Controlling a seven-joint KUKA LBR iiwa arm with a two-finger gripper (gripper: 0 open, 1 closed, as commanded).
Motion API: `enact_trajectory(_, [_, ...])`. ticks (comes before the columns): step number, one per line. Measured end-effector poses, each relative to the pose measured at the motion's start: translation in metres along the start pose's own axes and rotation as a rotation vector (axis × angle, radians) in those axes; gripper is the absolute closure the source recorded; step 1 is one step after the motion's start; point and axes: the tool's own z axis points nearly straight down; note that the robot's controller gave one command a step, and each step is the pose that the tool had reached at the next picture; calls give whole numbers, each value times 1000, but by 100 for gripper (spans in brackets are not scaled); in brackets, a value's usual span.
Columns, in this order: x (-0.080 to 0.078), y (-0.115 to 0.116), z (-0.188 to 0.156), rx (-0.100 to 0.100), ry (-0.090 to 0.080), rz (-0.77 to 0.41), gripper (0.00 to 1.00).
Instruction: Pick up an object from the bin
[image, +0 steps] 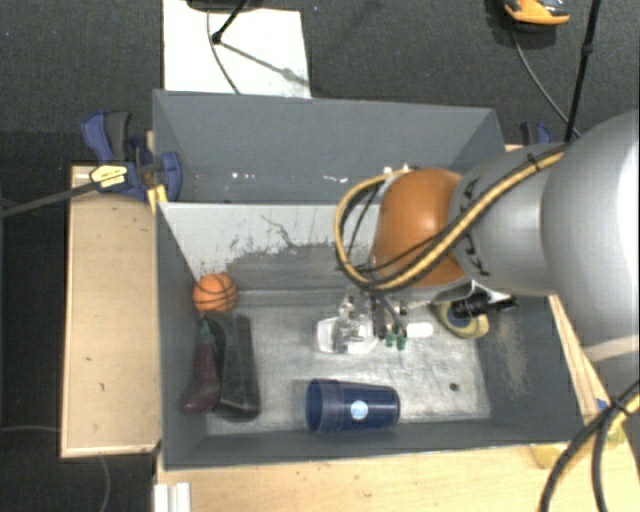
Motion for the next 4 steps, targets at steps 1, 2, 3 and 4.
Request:
enact_trajectory(1, [2, 0, -46, 4, 10, -2, 100])
enact_trajectory(2, [3, 4, -114, 4, 6, -11, 100])
enact_trajectory(3, [3, -2, -40, 5, 10, -67, 0])
enact_trajectory(4, [1, -1, -45, 3, 3, -66, 0])
